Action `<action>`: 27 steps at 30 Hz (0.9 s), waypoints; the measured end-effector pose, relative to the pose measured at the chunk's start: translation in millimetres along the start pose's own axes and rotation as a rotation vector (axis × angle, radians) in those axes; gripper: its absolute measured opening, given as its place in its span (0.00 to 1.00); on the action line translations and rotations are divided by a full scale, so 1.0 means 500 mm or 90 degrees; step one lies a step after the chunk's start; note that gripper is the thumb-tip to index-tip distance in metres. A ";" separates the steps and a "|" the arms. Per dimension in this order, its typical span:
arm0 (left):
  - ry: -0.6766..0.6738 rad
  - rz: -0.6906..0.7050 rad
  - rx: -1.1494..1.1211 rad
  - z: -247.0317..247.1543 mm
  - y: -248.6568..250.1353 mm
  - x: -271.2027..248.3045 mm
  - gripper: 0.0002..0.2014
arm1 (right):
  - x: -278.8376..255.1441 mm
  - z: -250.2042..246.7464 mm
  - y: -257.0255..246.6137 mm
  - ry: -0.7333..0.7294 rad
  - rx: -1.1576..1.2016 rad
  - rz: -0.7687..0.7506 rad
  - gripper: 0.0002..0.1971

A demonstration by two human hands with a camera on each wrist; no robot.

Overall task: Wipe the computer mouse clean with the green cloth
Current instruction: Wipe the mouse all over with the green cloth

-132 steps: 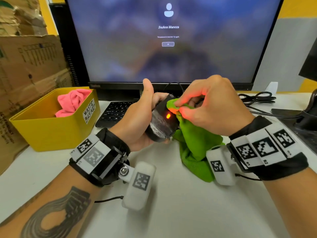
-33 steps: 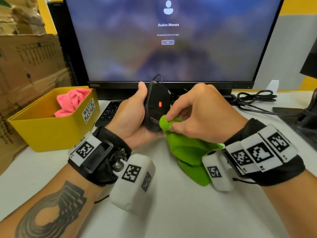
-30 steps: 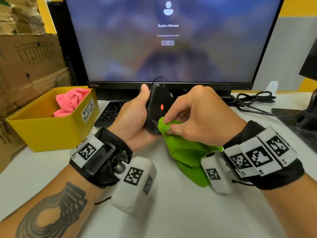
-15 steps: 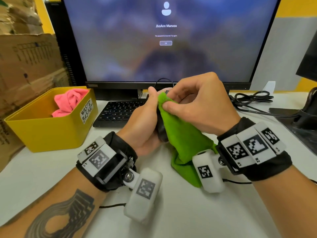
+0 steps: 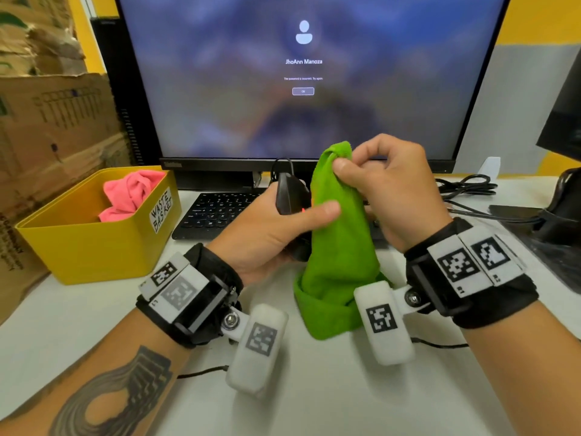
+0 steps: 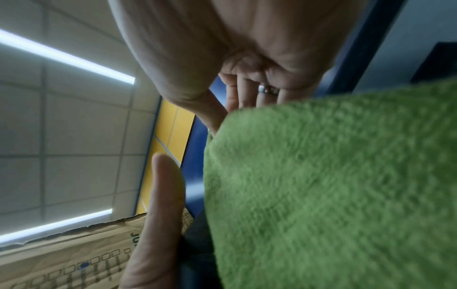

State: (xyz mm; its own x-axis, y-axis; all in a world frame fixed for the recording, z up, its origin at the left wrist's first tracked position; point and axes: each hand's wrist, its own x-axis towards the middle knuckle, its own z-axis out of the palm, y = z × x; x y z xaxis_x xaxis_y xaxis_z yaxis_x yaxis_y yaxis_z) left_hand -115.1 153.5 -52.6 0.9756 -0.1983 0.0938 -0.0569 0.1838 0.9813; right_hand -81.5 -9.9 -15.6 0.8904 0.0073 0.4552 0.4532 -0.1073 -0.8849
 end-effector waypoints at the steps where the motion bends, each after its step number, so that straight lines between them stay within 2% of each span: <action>1: -0.010 0.002 0.007 -0.001 -0.002 0.000 0.31 | -0.004 0.007 0.001 -0.019 0.008 0.008 0.11; 6: 0.053 0.044 0.009 -0.024 0.002 0.006 0.31 | -0.019 0.006 -0.018 -0.124 0.094 0.092 0.08; 8: 0.081 0.047 -0.016 -0.031 0.007 0.007 0.31 | -0.016 -0.006 -0.017 -0.174 0.040 0.096 0.17; 11: 0.091 0.059 -0.061 -0.036 0.019 0.005 0.28 | -0.017 -0.016 -0.006 -0.311 -0.106 0.109 0.37; 12: 0.096 0.063 -0.083 -0.037 0.023 0.004 0.28 | -0.017 -0.017 0.000 -0.347 -0.166 0.113 0.39; 14: 0.106 0.072 -0.128 -0.042 0.029 0.003 0.26 | -0.015 -0.016 0.007 -0.368 -0.245 0.104 0.30; 16: 0.110 0.075 -0.158 -0.045 0.033 0.005 0.21 | -0.008 -0.023 0.008 -0.341 -0.238 0.075 0.17; 17: 0.117 0.074 -0.165 -0.046 0.032 0.008 0.21 | -0.005 -0.028 0.008 -0.325 -0.209 0.064 0.14; 19: 0.133 0.062 -0.161 -0.048 0.028 0.011 0.21 | -0.003 -0.036 0.008 -0.303 -0.105 0.060 0.16; 21: 0.136 0.043 -0.137 -0.048 0.021 0.014 0.22 | -0.004 -0.036 0.012 -0.320 -0.002 0.057 0.19; 24: 0.143 0.027 -0.071 -0.041 0.013 0.013 0.20 | -0.013 -0.025 0.015 -0.363 0.108 0.059 0.16; 25: 0.145 0.031 -0.052 -0.039 0.012 0.014 0.18 | -0.015 -0.020 0.013 -0.358 0.132 0.063 0.15; 27: 0.150 0.034 -0.033 -0.035 0.011 0.014 0.12 | -0.011 -0.017 0.011 -0.288 0.161 0.073 0.14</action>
State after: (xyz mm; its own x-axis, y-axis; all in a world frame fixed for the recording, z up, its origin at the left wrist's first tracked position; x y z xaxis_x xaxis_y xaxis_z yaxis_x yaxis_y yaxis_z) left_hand -104.7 170.2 -49.4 0.9944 0.0411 0.0970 -0.1041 0.2378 0.9657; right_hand -84.4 -18.9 -22.4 0.8387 0.4442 0.3152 0.2983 0.1095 -0.9482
